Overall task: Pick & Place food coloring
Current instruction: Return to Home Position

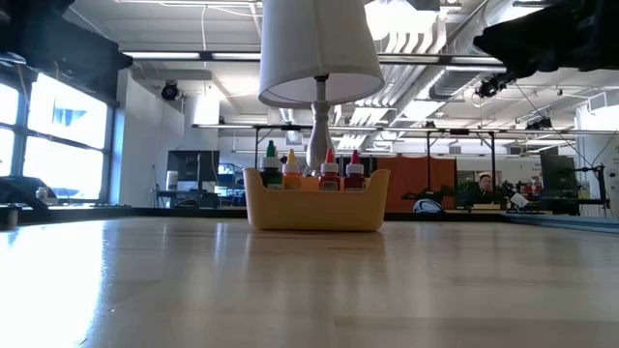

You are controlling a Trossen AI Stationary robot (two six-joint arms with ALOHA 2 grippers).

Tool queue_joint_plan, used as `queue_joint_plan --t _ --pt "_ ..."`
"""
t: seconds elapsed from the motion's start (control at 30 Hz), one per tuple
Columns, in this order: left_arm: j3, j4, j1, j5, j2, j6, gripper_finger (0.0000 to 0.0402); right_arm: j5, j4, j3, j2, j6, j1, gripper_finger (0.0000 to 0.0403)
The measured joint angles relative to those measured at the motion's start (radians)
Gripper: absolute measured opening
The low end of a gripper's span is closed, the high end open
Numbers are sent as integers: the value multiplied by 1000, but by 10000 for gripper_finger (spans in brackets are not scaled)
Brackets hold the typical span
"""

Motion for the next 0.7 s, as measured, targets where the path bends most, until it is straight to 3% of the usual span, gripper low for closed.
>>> queue_joint_plan --t 0.23,0.37,0.7 --pt "-105 132 -1 -10 -3 -1 156 -25 -67 -80 -176 4 0 133" --pt "-168 256 -1 0 -3 41 156 -31 -77 -109 -192 3 0 133" --pt "-172 261 -1 48 7 84 156 -30 -117 -109 -192 61 0 133"
